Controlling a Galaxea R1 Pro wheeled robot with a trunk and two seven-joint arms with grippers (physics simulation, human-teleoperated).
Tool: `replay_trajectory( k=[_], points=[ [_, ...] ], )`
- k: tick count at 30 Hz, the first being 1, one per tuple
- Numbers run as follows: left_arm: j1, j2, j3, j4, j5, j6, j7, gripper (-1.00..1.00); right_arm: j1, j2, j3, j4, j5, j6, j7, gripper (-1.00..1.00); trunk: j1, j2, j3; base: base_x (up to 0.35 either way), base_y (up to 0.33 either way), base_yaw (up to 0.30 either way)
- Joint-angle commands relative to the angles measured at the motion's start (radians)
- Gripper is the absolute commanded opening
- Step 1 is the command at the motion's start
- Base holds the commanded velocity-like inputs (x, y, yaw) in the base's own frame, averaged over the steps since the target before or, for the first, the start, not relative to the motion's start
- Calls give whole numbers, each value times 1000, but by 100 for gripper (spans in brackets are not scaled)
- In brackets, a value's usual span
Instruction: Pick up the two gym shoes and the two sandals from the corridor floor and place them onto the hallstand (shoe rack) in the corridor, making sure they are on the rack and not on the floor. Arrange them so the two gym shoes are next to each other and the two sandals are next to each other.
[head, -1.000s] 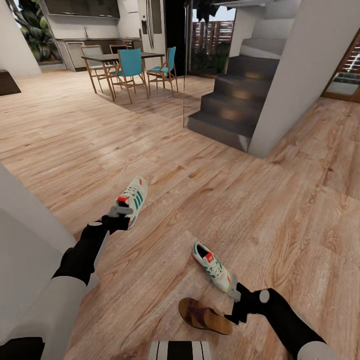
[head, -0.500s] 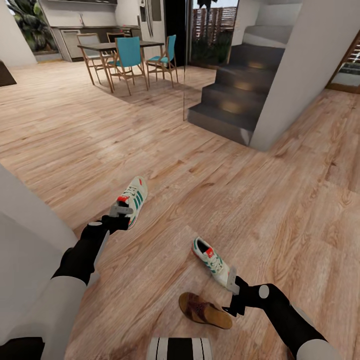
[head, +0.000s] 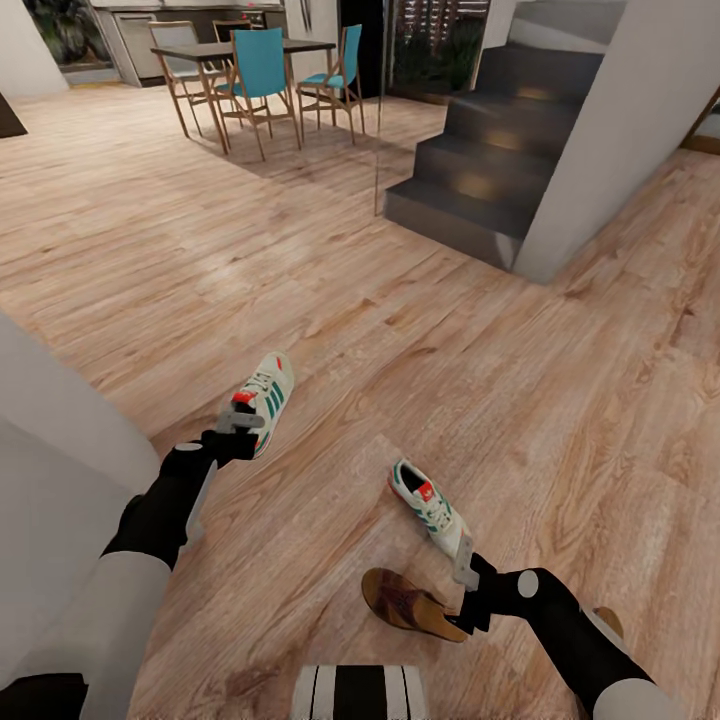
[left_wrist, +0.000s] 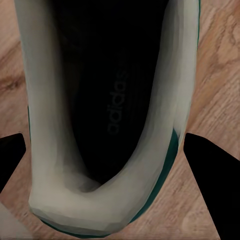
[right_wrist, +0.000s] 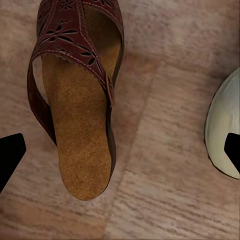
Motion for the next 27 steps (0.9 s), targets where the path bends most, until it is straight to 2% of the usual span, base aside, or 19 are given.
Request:
replay_trajectory(
  k=[1,5,11,14,19,25,27],
  points=[
    [-2,1,3,-2,-9,6,-10,-100,0,-1,3,-2,4,4,3,100,0,-1,-6,0,0,19],
    [-10,-2,4,-11,-8,15,-9,-100,0,-1,3,-2,4,4,3,100,1,-1,-16,0,0,-7],
    [-84,-10,4,-31,-5,103,-9,-100,0,-1,3,-2,4,4,3,100,1,-1,-18,0,0,-6],
    [-98,-13,4,-34,-3,115,-8,-100,0,-1,2,-2,4,4,3,100,1,-1,-22,0,0,0],
    [-101,-14,4,-35,-3,118,-8,-100,0,-1,2,-2,4,4,3,100,3,-2,-41,0,0,0],
    [-98,-14,5,-35,-3,117,-8,-100,0,-1,1,-2,4,4,3,100,3,-2,-47,0,0,0],
    [-95,-14,5,-35,-3,117,-9,-100,0,-1,1,-2,4,4,3,100,4,-3,-58,0,0,0]
  ],
)
